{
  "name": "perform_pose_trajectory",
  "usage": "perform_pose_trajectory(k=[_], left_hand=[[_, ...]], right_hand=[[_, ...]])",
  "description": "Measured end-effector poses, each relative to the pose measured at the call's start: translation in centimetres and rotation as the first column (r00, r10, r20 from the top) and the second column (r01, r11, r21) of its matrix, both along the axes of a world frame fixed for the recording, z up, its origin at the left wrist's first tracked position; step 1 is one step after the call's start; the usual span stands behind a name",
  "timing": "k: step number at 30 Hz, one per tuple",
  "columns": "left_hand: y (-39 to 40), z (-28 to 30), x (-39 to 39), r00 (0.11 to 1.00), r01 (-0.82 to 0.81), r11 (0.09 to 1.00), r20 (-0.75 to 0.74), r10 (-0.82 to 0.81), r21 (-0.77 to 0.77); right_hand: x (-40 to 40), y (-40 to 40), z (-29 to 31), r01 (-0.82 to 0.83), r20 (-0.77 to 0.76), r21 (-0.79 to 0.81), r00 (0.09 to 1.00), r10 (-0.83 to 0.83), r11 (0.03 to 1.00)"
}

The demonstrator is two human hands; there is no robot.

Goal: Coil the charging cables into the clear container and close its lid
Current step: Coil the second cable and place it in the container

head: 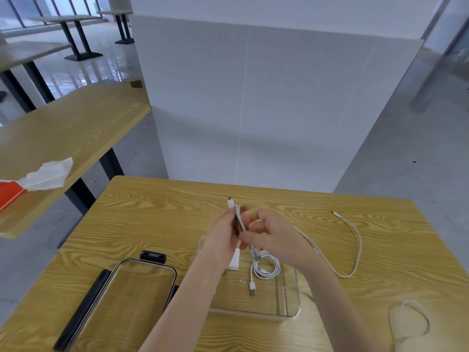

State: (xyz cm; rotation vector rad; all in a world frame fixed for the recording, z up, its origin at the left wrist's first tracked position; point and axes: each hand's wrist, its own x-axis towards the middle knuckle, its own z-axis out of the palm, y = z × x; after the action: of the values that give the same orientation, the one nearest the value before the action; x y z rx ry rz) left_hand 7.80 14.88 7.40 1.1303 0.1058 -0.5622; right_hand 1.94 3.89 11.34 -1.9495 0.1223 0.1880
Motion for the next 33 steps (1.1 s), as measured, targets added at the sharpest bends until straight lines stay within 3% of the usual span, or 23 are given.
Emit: perform_pose_trajectory(k=[3, 6, 10, 14, 21, 25, 29, 33], left_hand=[[0.3, 0.1, 0.5, 0.997, -0.011, 0.983, -0.083, -0.004, -0.183], [0.6, 0.3, 0.2, 0.992, 0.023, 0.959, -0.115, -0.057, -0.282], [0.7, -0.1, 0.2, 0.976, 0.018, 0.885, -0.183, -0.116, -0.465], [0.7, -0.5, 0.1, 0.975, -0.027, 0.861, -0.203, -0.089, -0.508], [0.9, -0.1, 0.2, 0.966, -0.124, 0.814, -0.255, -0.030, -0.567], [0.6, 0.1, 0.0, 0.979, -0.078, 0.856, -0.203, -0.033, -0.512], [0.6, 0.0, -0.3, 0.986, -0.035, 0.880, -0.160, -0.047, -0.473], [0.3, 0.0, -0.5, 0.990, 0.013, 0.896, -0.122, -0.075, -0.444]], right_hand=[[-0.5, -0.5, 0.6, -0.068, -0.006, -0.079, 0.998, 0.068, 0.995], [-0.4, -1.4, 1.4, -0.041, 0.113, -0.090, 0.992, 0.051, 0.995], [-0.2, -1.5, 1.6, 0.034, 0.228, 0.140, 0.971, -0.065, 0.990], [-0.3, -1.0, 0.9, 0.123, 0.277, 0.202, 0.944, -0.177, 0.972], [-0.1, -0.9, -0.1, 0.267, 0.325, 0.101, 0.902, -0.286, 0.958], [0.4, -0.8, -0.7, 0.301, 0.300, 0.085, 0.901, -0.312, 0.950], [0.8, -0.9, -1.0, 0.302, 0.187, 0.235, 0.919, -0.348, 0.924], [1.0, -0.9, -1.3, 0.347, 0.203, -0.022, 0.920, -0.336, 0.938]])
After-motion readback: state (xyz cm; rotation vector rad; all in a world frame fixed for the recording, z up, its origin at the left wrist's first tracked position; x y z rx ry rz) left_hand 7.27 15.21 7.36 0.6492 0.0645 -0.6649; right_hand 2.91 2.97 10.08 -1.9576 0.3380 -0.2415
